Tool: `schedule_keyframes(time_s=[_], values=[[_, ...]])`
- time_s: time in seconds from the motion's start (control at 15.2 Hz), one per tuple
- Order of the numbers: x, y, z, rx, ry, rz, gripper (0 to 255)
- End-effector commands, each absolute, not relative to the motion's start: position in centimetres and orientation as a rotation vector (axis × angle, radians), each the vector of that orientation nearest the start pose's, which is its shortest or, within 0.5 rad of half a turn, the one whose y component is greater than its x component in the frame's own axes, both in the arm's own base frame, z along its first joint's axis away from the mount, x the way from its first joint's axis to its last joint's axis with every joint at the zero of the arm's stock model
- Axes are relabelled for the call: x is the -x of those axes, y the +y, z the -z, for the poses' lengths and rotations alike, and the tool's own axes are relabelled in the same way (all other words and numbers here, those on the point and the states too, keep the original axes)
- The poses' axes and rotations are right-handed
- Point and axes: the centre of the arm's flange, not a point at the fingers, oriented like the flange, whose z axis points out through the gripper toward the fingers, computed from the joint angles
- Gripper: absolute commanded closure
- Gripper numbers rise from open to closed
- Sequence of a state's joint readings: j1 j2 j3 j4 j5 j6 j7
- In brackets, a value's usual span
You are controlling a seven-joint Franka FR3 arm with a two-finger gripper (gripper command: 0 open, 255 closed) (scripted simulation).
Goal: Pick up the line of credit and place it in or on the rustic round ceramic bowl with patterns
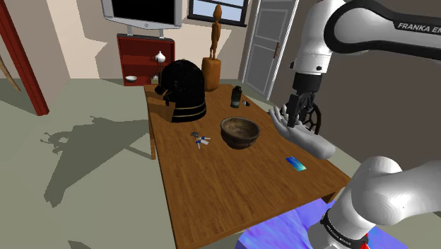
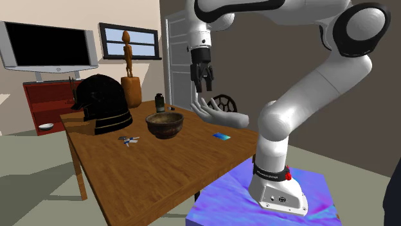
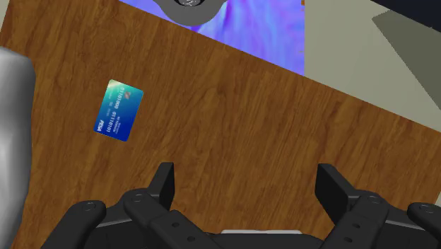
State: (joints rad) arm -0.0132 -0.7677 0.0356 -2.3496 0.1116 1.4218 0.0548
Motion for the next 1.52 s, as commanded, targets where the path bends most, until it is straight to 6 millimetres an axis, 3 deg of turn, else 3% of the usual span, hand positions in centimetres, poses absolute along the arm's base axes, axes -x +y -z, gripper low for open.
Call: schedule_keyframes(time_s=[0.0,1.25,1.45], values=[[-29.4,2.3,-57.6,3.050,0.056,-0.249,0],[-22.5,-11.3,-37.7,3.015,0.614,-0.211,0],[-22.3,-11.4,-36.5,3.015,0.619,-0.211,0]])
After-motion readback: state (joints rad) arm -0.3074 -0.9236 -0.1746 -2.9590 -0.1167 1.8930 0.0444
